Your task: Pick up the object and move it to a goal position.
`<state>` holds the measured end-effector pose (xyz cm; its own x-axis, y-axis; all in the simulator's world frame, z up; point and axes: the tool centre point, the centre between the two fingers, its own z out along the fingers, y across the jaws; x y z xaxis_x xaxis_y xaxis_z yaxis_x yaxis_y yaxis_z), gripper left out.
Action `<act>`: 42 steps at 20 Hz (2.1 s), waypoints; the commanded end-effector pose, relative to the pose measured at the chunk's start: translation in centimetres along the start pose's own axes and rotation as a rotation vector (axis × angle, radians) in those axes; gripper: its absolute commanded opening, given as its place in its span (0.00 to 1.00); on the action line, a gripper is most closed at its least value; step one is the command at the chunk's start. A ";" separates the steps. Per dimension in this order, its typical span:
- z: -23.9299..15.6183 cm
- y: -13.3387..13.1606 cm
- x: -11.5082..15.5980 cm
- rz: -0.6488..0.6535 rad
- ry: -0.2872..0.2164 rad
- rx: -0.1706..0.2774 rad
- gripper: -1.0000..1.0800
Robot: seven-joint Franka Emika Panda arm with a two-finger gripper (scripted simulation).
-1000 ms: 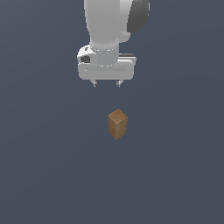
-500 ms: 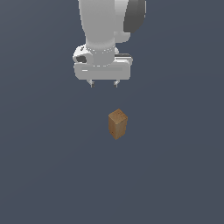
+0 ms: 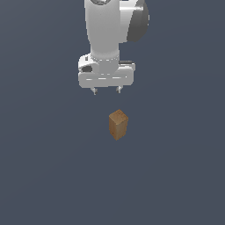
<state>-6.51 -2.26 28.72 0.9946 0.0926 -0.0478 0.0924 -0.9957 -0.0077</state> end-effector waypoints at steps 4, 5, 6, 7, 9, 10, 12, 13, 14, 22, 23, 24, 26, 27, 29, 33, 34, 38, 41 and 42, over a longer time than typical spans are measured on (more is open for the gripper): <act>2.3 -1.1 1.6 -0.138 0.011 -0.008 0.96; 2.8 -1.3 1.9 -0.169 0.013 -0.009 0.96; 3.4 -1.6 2.2 -0.201 0.016 -0.010 0.96; 3.9 -1.9 2.5 -0.233 0.019 -0.012 0.96; 5.0 -2.4 3.1 -0.293 0.024 -0.014 0.96; 5.4 -2.7 3.4 -0.321 0.026 -0.015 0.96; 6.3 -3.1 3.9 -0.371 0.030 -0.017 0.96; 6.7 -3.3 4.1 -0.394 0.032 -0.017 0.96; 7.1 -3.5 4.2 -0.414 0.034 -0.018 0.96; 9.0 -4.6 5.1 -0.521 0.043 -0.020 0.96; 9.1 -4.6 5.1 -0.527 0.044 -0.020 0.96; 9.2 -4.7 5.2 -0.531 0.044 -0.020 0.96; 9.2 -4.7 5.2 -0.535 0.045 -0.020 0.96; 9.2 -4.7 5.2 -0.530 0.043 -0.020 0.96; 9.3 -4.7 5.2 -0.530 0.043 -0.020 0.96; 10.4 -4.7 5.2 -0.531 0.044 -0.020 0.96; 10.8 -4.6 5.2 -0.531 0.044 -0.020 0.96; 12.8 -4.7 5.2 -0.533 0.044 -0.020 0.96; 13.8 -4.6 5.3 -0.534 0.044 -0.020 0.96; 14.0 -4.7 5.3 -0.535 0.045 -0.020 0.96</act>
<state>-2.35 2.91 14.91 0.8099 0.5866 -0.0011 0.5866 -0.8099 -0.0009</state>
